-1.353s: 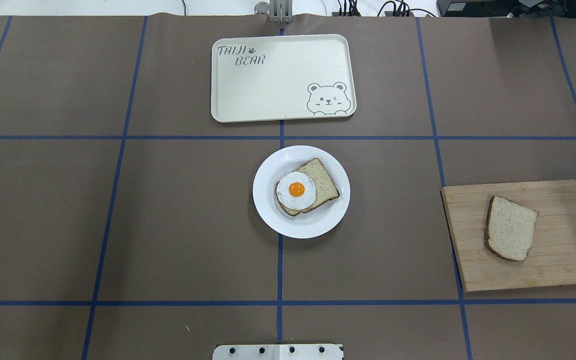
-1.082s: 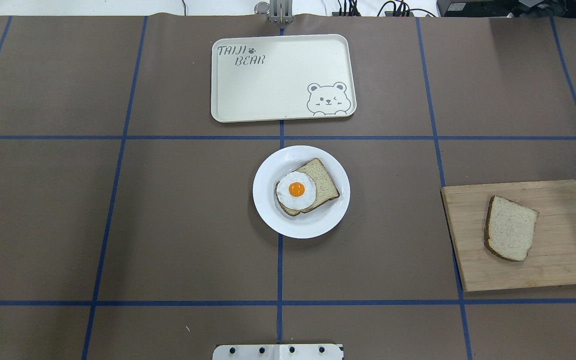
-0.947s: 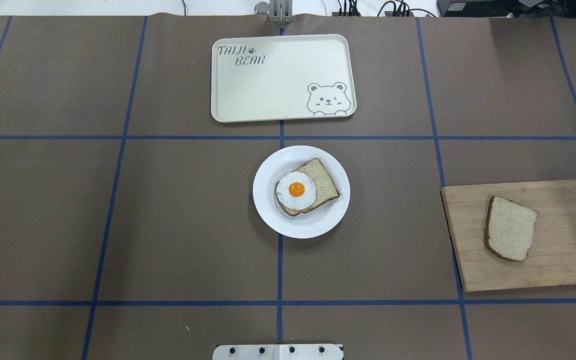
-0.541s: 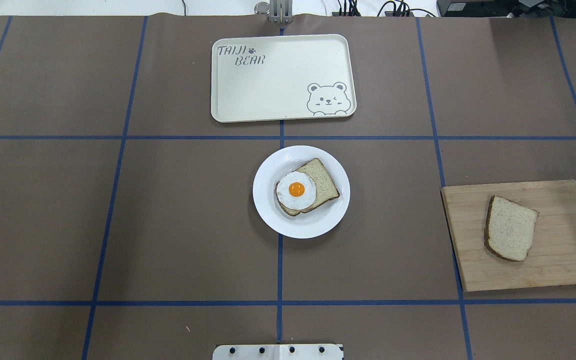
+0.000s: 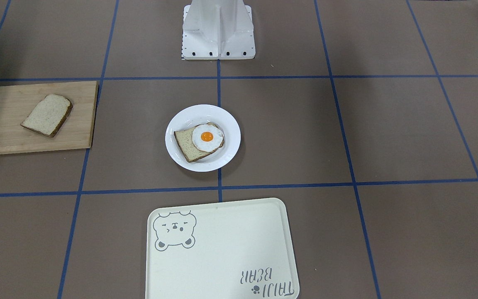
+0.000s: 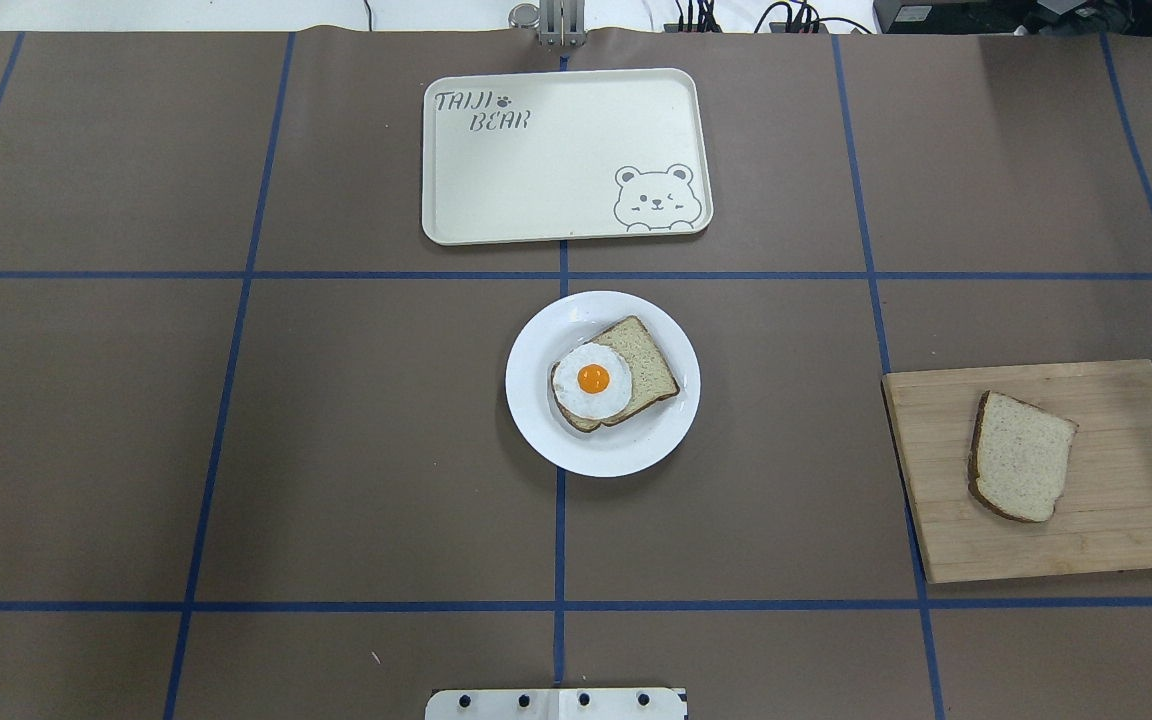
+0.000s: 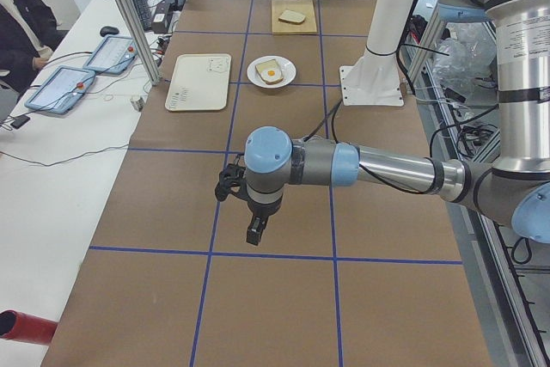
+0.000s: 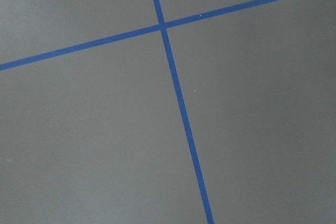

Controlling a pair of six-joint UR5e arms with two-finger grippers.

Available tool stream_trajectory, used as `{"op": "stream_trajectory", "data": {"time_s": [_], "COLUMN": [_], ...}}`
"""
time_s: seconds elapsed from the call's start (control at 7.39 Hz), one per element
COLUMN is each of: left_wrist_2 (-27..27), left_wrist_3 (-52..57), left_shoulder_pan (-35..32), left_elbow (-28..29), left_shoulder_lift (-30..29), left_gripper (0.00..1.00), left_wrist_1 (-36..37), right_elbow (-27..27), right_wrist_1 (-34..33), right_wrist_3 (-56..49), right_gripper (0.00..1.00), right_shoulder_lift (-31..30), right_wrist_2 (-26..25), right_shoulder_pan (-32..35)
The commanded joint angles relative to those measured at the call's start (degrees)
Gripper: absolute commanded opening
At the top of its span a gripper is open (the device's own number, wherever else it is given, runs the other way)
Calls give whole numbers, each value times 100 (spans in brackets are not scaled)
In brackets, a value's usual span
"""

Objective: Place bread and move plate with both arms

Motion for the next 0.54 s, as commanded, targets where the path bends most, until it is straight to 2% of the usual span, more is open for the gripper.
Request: {"op": "stream_trajectory", "data": {"time_s": [0.0,0.27,0.41], "left_wrist_2": [-19,-28,-28], "left_wrist_3": [-9,-9,-1], "left_shoulder_pan": [1,1,1], "left_elbow": [313,254,236], "left_shoulder_lift": [-497,-480,-488], "left_gripper": [98,98,98], "left_wrist_1": [-719,-739,-739], "right_elbow": [0,-26,-35], "right_wrist_1": [649,2297,3046], "right_wrist_3": [1117,3632,4777], "right_gripper": [100,100,100], "right_shoulder_lift": [0,-26,-44], "right_wrist_2": [206,101,-239], "right_shoulder_pan": [-41,-792,-1302]}}
